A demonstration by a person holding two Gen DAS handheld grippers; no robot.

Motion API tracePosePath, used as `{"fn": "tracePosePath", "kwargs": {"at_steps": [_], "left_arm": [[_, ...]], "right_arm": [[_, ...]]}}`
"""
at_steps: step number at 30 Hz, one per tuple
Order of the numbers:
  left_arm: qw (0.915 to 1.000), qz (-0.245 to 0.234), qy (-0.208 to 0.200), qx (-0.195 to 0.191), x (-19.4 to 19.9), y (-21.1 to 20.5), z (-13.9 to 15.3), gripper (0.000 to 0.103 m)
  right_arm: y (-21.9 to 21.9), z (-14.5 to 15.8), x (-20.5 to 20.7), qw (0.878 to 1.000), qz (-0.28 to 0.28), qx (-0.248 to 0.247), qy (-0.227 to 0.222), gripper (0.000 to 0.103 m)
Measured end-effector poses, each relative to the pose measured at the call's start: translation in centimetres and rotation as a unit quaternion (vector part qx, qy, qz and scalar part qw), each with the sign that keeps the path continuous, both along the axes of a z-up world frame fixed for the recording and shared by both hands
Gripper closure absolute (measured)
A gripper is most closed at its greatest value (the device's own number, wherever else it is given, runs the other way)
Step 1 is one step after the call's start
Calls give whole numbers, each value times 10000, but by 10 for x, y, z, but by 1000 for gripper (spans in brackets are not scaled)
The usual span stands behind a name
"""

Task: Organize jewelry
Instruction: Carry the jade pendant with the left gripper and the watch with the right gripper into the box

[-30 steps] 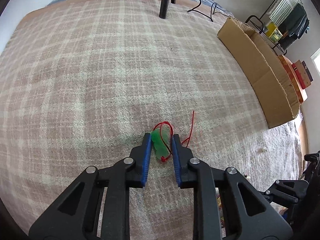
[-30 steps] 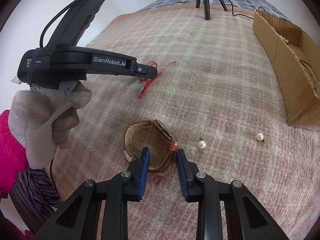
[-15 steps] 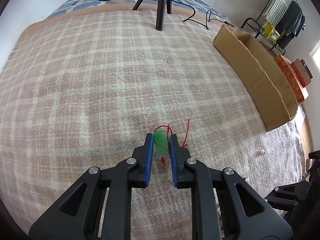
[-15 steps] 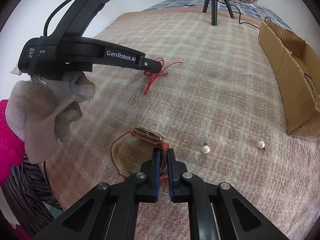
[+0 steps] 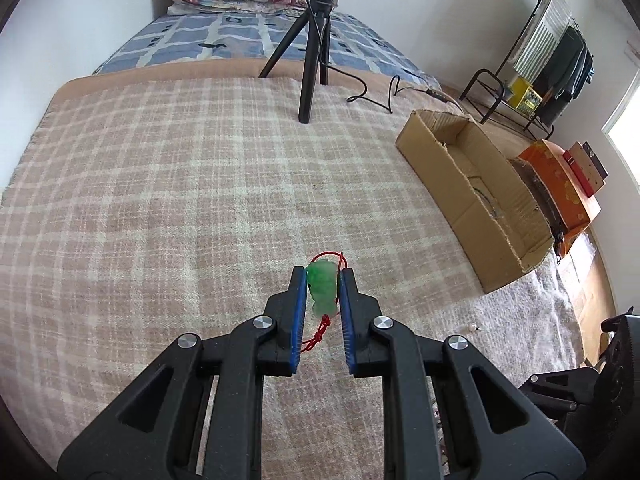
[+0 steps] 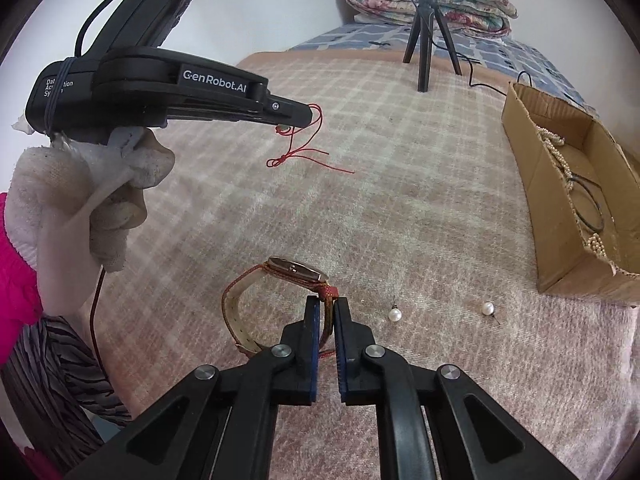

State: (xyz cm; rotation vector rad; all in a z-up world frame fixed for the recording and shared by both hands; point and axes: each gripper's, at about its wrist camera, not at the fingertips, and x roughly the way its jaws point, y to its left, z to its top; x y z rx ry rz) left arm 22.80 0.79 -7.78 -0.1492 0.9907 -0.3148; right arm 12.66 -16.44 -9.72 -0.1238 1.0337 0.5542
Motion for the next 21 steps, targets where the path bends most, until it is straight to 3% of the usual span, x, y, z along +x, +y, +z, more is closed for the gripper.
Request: {"fn": "tracePosePath", "kwargs": {"at_steps": [8,21], "left_arm": [[9994,-17,-256,-243,-7,-5,31,88],[9962,-230,-535,-651,-10,-42,71,88]], "right_arm": [[-23,29,-2,9987,-286,102,-408,99],[-92,73,11,9876,-1202,210,-986,99]]}}
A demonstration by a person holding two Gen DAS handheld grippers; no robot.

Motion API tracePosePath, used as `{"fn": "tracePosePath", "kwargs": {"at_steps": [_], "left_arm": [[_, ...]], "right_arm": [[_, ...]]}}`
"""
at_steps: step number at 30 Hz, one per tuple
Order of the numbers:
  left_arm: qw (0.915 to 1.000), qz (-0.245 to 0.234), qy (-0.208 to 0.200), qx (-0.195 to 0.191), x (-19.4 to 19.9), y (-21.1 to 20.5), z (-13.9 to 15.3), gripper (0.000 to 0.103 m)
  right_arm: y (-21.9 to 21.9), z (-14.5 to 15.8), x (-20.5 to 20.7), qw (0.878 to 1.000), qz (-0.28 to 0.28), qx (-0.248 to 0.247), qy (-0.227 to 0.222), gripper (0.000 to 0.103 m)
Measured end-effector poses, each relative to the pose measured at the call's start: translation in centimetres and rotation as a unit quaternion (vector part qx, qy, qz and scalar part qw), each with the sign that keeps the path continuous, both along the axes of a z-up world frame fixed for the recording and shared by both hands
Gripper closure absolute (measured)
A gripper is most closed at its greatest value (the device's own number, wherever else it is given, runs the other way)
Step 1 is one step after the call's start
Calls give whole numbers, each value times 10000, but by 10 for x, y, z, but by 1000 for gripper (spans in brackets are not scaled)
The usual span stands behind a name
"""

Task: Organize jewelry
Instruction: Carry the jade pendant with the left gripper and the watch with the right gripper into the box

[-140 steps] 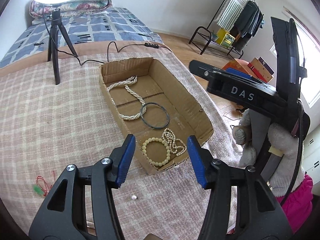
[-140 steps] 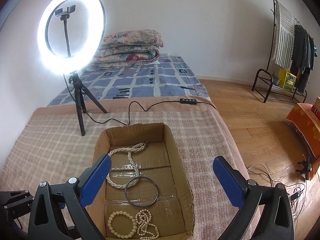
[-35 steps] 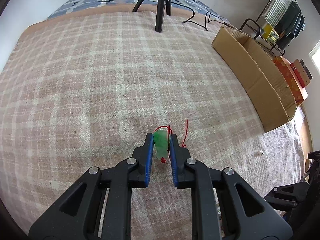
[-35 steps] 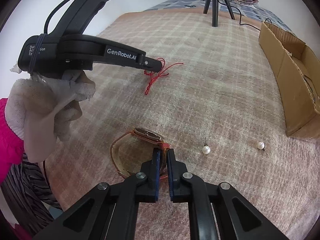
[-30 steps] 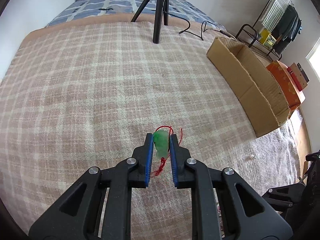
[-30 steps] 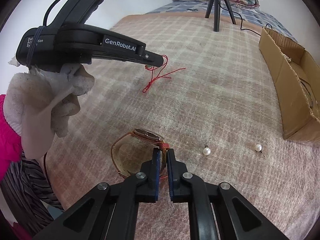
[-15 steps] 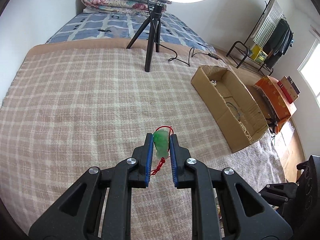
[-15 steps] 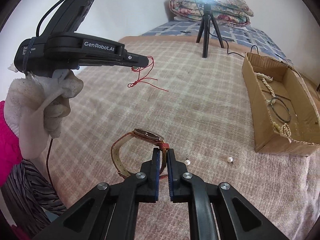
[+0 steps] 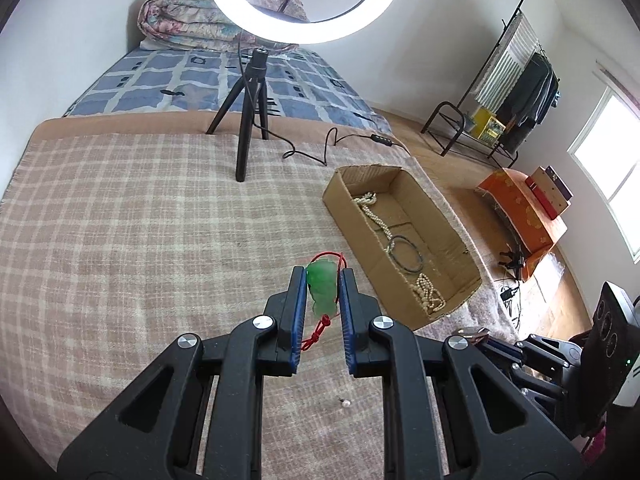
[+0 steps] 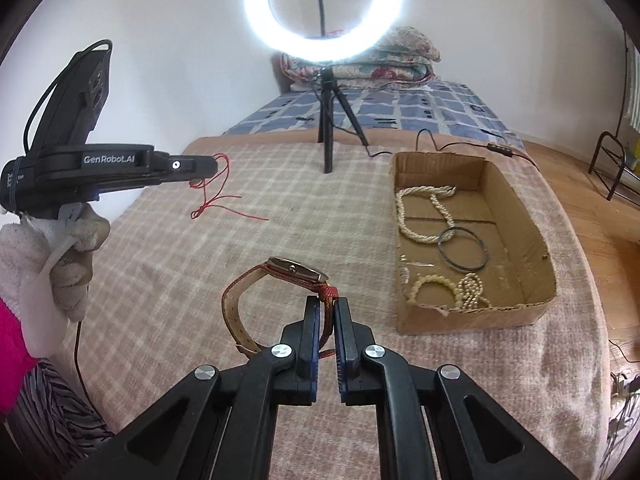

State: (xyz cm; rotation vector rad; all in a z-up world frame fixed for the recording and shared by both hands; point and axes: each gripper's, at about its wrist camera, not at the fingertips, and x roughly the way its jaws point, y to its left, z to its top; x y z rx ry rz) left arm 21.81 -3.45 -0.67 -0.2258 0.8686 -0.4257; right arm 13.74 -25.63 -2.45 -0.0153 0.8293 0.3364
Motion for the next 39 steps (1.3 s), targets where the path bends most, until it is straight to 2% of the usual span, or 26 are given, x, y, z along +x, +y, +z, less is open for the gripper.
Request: {"fn": "tracePosePath", "kwargs": {"at_steps": [7,18,30,39], "left_arm": [[9997,-198,-64,-134,0,-31,10,88],[9982,-482,-66,-364,7,-75,17,88],[9966,-747,132,-318,16,-117,0,88],[9943,-959,298,-354,19,-146,-14,88]], "right_arm": [[-38,14,12,9992,-365,73,-176,99],[-74,20,45,9975,-663,-7,-232,99],[-94,14,108,9966,-761,-253,-163,99],[-110,4,151,9960,-860,-198,-106,99]]}}
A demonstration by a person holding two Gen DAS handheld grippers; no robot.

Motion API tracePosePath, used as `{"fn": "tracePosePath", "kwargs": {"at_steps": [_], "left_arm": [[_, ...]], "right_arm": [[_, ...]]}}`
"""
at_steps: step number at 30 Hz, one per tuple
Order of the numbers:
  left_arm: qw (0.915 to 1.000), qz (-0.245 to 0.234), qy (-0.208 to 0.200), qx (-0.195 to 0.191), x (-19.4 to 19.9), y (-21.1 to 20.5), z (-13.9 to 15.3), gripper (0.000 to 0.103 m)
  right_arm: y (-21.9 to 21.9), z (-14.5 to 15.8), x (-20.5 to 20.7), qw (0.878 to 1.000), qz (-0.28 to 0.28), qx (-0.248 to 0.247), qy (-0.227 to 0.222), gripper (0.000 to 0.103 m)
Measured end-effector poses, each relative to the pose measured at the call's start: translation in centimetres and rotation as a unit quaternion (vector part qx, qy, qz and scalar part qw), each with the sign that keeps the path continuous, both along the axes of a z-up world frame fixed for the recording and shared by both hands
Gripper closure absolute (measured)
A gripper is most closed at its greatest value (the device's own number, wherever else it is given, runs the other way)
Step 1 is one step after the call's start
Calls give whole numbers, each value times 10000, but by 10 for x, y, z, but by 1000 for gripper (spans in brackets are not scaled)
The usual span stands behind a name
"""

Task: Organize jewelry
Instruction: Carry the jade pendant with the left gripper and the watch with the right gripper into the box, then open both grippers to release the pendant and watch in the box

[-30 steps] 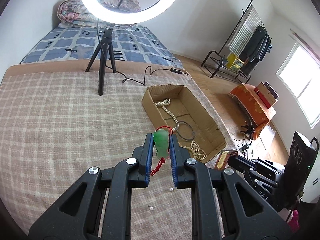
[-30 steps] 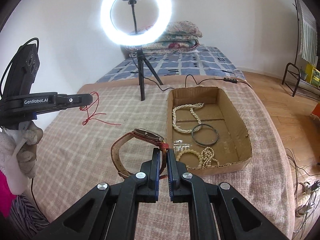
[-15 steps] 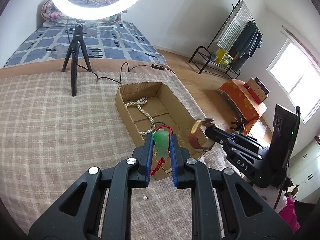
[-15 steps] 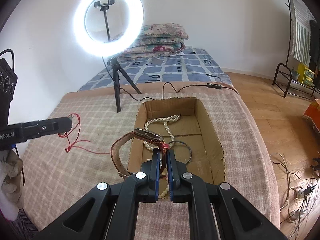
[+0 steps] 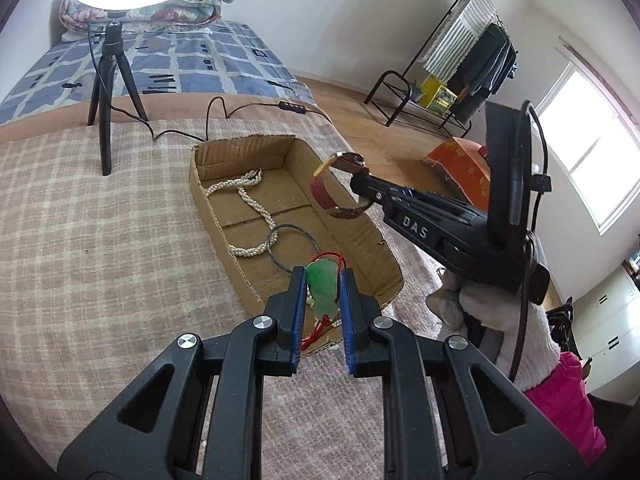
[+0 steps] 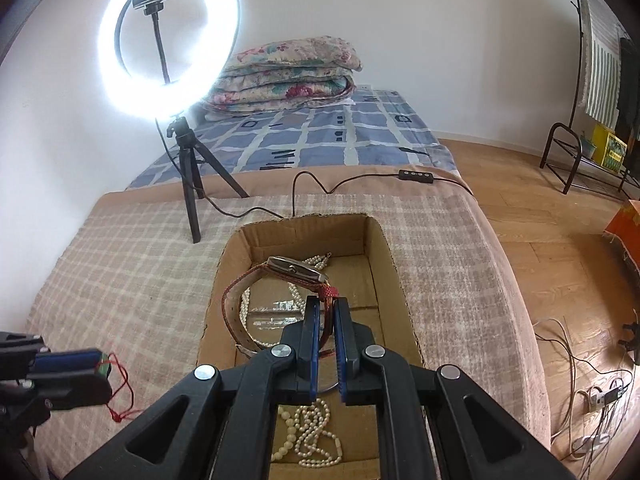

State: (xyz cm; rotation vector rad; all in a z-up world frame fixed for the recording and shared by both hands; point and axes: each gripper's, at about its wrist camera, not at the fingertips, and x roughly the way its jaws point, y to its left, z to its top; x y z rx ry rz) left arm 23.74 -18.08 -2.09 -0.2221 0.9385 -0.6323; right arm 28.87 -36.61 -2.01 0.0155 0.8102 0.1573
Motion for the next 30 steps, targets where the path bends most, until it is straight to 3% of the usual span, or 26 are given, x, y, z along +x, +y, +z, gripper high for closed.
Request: {"fn": "tracePosePath", "kwargs": {"at_steps": [21,24,27,28,29,30], "left_arm": [[9987,-190,403,244,16,-37,-52,88],[9985,-193,460,207,19,-36,-53,88],[9983,-201,500,238,21,-37,-54,88],[9980,-196,530,270,21,-37,-54,79],[9980,-193,536,261,21,-37,-54,63],[9982,-172,513,249,22,-37,-54,55]], "right_arm": [[-16,-41,59,9992,-142,116,356,96],[-18,-41,61,9993,-180,142,302,91],[-20,-37,61,9994,-205,195,204,70],[-20,-35,60,9994,-217,197,179,65],[-19,-33,60,9994,-219,206,167,60],[-19,-31,59,9994,-226,205,142,55]]}}
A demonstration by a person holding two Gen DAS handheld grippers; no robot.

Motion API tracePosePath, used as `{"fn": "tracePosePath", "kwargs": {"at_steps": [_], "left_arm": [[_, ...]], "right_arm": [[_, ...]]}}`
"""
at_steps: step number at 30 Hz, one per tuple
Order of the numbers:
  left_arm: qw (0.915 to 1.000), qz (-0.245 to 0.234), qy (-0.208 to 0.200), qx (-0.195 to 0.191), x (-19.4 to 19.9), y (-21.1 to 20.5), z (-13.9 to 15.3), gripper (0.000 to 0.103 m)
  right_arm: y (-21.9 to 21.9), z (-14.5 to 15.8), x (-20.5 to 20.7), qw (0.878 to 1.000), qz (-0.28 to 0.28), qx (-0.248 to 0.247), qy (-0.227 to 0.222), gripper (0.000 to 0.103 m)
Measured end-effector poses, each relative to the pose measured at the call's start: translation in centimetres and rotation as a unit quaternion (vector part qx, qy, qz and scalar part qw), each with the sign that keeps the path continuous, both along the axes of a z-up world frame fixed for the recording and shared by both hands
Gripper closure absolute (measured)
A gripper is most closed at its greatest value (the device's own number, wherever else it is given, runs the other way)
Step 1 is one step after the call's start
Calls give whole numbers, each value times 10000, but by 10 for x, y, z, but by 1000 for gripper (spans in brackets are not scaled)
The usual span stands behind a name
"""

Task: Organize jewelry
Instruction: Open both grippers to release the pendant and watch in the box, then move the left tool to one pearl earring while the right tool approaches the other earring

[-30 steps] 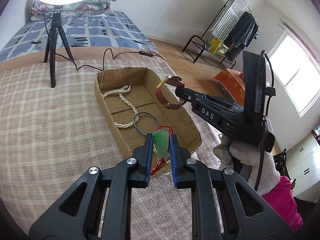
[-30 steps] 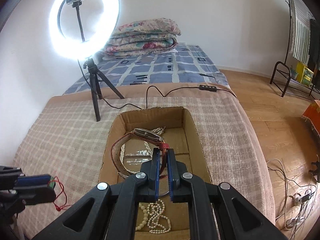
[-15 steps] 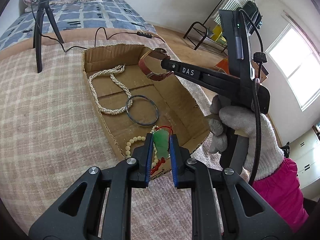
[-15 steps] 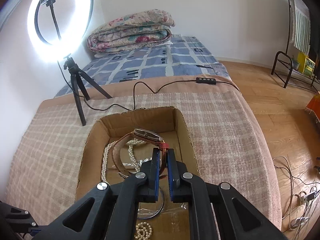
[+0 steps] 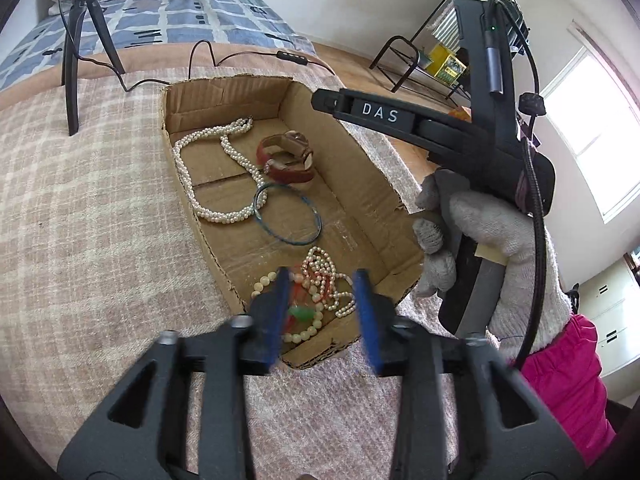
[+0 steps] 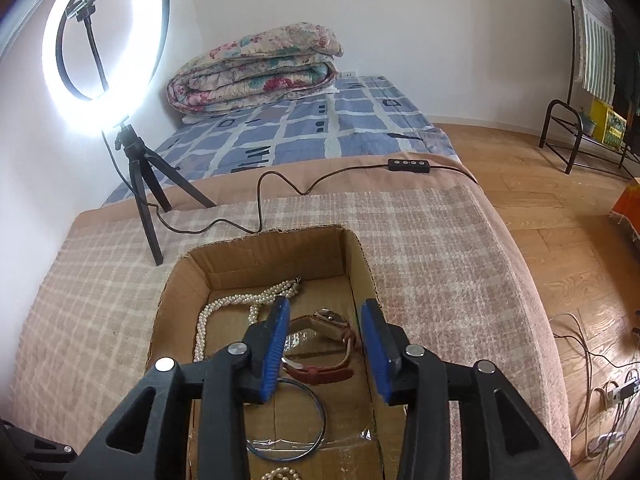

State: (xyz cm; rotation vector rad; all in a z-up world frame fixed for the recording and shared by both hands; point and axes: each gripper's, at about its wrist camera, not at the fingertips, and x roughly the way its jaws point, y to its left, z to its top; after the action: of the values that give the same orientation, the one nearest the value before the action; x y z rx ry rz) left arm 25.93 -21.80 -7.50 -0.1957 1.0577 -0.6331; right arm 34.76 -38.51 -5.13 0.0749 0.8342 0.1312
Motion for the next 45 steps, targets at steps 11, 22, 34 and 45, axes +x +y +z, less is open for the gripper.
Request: {"fn": "tracePosePath", "kwargs": {"at_steps": [11,22,34,45], "left_arm": [[9997,-48,-174,146,-13,4,12,47],[9989,-41,-407,220,-31,27,32,46],[9972,333,-634,201,-50,106,53,46],[9959,335,-694,471,-71,146,47,46]], "right_arm": [[10,27,-15,9992,-59,-201,-350,9],[17,52,-41,9969,-273,-460,-575,0],[8,79,-97,9932,-563,-371,-947,0],[59,78,-164,9912,496,-586,-1078,0]]}}
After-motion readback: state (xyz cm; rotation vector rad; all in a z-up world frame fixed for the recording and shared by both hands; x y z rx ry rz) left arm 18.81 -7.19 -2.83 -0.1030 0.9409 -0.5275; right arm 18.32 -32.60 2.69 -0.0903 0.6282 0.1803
